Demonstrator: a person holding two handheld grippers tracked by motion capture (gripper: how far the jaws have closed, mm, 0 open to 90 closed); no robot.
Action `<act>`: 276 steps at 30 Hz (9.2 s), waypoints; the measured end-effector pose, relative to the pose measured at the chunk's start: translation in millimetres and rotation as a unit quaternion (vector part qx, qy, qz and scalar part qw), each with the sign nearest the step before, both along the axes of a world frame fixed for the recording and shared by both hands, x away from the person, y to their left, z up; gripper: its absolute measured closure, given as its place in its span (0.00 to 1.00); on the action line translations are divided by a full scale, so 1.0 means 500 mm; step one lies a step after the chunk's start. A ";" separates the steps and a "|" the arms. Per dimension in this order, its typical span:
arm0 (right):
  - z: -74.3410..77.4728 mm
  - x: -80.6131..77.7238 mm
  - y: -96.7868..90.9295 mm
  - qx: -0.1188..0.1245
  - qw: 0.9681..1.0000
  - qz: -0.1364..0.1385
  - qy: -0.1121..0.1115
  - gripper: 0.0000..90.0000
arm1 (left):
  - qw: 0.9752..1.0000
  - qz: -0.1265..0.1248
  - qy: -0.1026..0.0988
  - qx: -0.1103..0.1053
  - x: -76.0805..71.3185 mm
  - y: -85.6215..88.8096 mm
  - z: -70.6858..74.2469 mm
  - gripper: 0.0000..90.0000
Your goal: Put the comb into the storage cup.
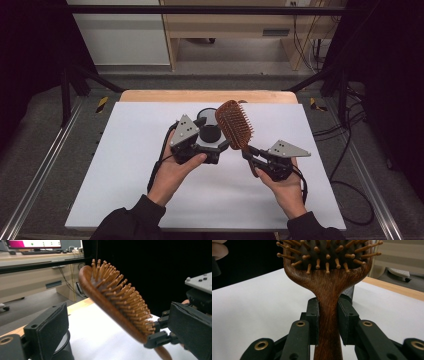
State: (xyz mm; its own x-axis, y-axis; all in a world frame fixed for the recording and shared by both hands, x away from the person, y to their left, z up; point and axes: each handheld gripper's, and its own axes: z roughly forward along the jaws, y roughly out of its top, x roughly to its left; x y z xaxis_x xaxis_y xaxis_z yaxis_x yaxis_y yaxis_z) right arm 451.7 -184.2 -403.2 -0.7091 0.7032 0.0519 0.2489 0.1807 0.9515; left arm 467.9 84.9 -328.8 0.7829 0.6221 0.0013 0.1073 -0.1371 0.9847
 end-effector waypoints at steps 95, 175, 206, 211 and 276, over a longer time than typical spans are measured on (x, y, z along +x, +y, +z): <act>-0.035 -0.005 0.062 -0.034 0.998 0.054 0.024 0.81 | 0.998 0.005 0.059 0.017 -0.013 -0.066 0.035 0.57; -0.033 -0.045 -0.114 0.054 0.994 -0.093 -0.020 0.12 | 0.993 0.117 -0.016 -0.019 0.087 0.063 0.172 0.58; -0.043 -0.037 -0.111 0.045 0.995 -0.089 -0.012 0.10 | 0.985 0.165 -0.036 0.025 0.186 0.035 0.148 0.58; -0.044 -0.036 -0.115 0.045 0.995 -0.092 -0.010 0.10 | 0.984 0.170 -0.038 0.037 0.203 0.027 0.137 0.58; -0.053 -0.029 -0.116 0.027 0.996 -0.086 0.007 0.09 | 0.980 0.173 -0.027 0.100 0.244 -0.027 0.036 0.58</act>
State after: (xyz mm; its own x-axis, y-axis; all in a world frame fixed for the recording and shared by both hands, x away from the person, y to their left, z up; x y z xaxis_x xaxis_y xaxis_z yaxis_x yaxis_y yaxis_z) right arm 437.1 -242.4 -429.6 -0.5766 0.8107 0.1016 0.2842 0.0824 0.9552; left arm 589.9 71.3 -310.8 0.5209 0.8334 0.1847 0.1304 -0.2916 0.9476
